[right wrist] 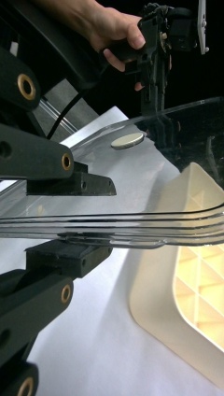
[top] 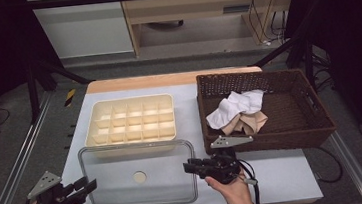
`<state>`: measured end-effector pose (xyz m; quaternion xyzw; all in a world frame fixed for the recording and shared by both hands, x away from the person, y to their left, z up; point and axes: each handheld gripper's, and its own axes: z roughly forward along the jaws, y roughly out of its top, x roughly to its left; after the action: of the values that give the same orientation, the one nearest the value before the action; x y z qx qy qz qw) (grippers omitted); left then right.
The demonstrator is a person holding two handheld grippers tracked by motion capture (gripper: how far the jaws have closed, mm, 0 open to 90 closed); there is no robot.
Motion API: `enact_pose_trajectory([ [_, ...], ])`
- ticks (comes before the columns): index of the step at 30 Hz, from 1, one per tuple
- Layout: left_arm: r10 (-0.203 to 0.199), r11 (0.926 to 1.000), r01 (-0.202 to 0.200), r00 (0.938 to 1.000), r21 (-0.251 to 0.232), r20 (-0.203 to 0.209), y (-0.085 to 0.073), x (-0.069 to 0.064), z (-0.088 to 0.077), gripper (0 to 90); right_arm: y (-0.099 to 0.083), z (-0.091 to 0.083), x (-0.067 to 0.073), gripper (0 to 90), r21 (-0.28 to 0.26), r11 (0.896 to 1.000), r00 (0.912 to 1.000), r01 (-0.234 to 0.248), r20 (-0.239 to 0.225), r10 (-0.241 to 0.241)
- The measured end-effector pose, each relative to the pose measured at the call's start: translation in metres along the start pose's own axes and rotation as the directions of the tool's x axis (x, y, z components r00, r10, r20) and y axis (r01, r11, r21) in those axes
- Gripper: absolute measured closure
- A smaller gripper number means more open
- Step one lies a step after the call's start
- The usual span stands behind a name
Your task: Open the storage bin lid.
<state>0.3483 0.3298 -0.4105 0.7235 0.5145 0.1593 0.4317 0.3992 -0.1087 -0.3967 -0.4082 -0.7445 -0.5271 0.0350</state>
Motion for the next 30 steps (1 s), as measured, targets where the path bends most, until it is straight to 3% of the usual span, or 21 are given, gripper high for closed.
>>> enact_pose_trajectory([
  [15,-0.023,0.9982,0.025,0.9992,0.055,-0.033,-0.012,-0.003,-0.001,60.6,-0.015,0.015,-0.01,68.9,0.065,0.997,0.9991,-0.042,-0.008,0.043],
  [20,-0.012,0.9964,0.016,0.9986,0.083,-0.052,-0.014,-0.005,0.002,59.4,-0.017,0.021,-0.011,66.9,0.074,0.997,0.9994,-0.03,0.016,0.029],
  [24,0.01,0.9946,-0.003,0.9974,0.104,-0.071,-0.013,-0.005,0.009,57.2,-0.02,0.027,-0.011,63.3,0.073,0.997,0.9984,0.01,0.055,-0.014],
  [30,0.013,0.9911,-0.003,0.9971,0.133,-0.074,-0.011,-0.003,0.02,51.6,-0.021,0.037,-0.015,57.2,0.074,0.997,0.995,0.02,0.097,-0.027],
])
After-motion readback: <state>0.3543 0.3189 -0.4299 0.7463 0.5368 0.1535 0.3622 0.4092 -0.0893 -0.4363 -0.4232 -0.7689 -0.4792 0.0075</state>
